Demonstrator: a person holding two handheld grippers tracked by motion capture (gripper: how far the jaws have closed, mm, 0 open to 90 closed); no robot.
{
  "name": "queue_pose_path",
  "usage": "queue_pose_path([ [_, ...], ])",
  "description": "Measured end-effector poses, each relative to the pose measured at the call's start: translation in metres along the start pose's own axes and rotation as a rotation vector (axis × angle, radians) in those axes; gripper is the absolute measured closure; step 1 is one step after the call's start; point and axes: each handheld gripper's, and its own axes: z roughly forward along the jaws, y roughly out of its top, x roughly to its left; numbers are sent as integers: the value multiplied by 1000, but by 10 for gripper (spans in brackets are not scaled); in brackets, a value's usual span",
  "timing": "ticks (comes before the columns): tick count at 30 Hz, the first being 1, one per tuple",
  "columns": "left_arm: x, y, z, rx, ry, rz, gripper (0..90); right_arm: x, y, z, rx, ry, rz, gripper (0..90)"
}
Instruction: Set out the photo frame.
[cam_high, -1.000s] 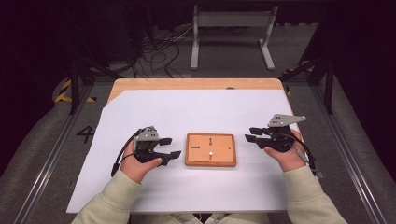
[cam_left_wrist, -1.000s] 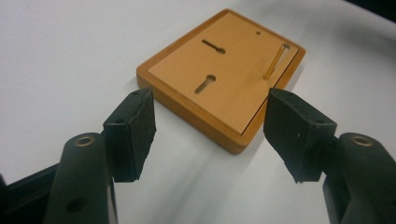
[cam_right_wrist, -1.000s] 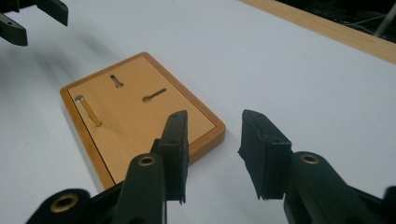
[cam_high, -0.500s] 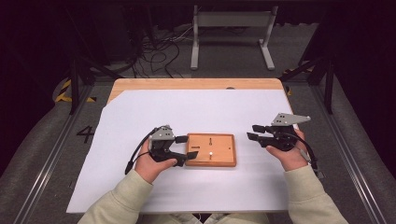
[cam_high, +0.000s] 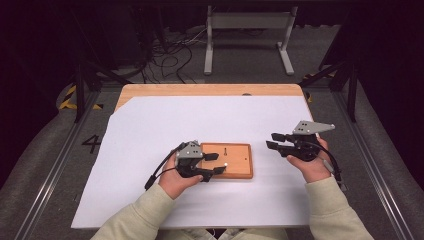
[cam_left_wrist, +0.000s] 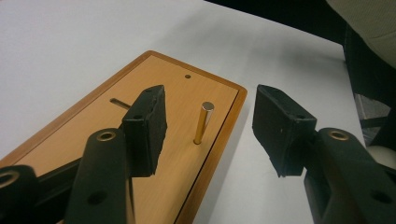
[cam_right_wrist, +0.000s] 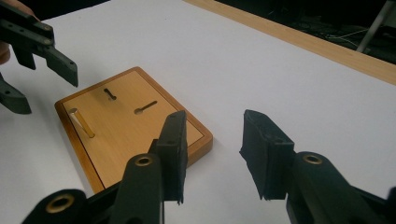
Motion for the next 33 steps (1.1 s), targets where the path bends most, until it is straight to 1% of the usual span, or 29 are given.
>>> queue_pose_path([
  [2, -2, -1, 3, 3, 7, -6, 448, 0, 0, 0, 0, -1, 0, 612],
  [4, -3, -3, 7, 21, 29, 1, 453, 0, 0, 0, 3, 1, 0, 613],
  [6, -2, -4, 10, 36, 26, -9, 475, 1, -1, 0, 4, 2, -1, 613],
  [9, -1, -5, 15, 44, 23, -6, 518, 1, -1, 1, 9, 3, -1, 614],
  [10, -1, -6, 16, 47, 22, -13, 528, 1, -1, 1, 10, 4, -1, 614],
  [12, 0, -6, 20, 46, 26, -10, 542, 1, -2, 2, 13, 4, -1, 614],
  [14, 1, -7, 23, 47, 19, -24, 548, 1, -3, 2, 15, 3, 2, 615],
  [18, 2, -7, 29, 60, 10, -29, 609, 1, -4, 2, 18, 5, 2, 616],
  [21, 4, -7, 31, 71, 0, -46, 679, 1, -6, 1, 20, 3, 5, 617],
  [23, 4, -7, 32, 77, -19, -60, 734, 1, -6, 0, 21, 3, 5, 618],
  [25, 5, -7, 33, 83, -14, -44, 765, 2, -7, 0, 21, 3, 6, 618],
  [26, 5, -7, 33, 83, -14, -44, 784, 2, -7, 0, 21, 3, 6, 618],
  [27, 5, -7, 33, 85, -12, -39, 784, 2, -7, 0, 22, 4, 7, 618],
  [28, 6, -7, 33, 85, -8, -38, 796, 2, -7, 1, 24, 7, 9, 618],
  [29, 7, -7, 33, 87, -15, -46, 802, 2, -8, 1, 25, 9, 9, 618],
  [31, 7, -7, 33, 87, -15, -43, 805, 2, -8, 2, 23, 21, 14, 616],
  [33, 6, -7, 33, 89, -10, -18, 815, 3, -8, 3, 23, 31, 16, 616],
])
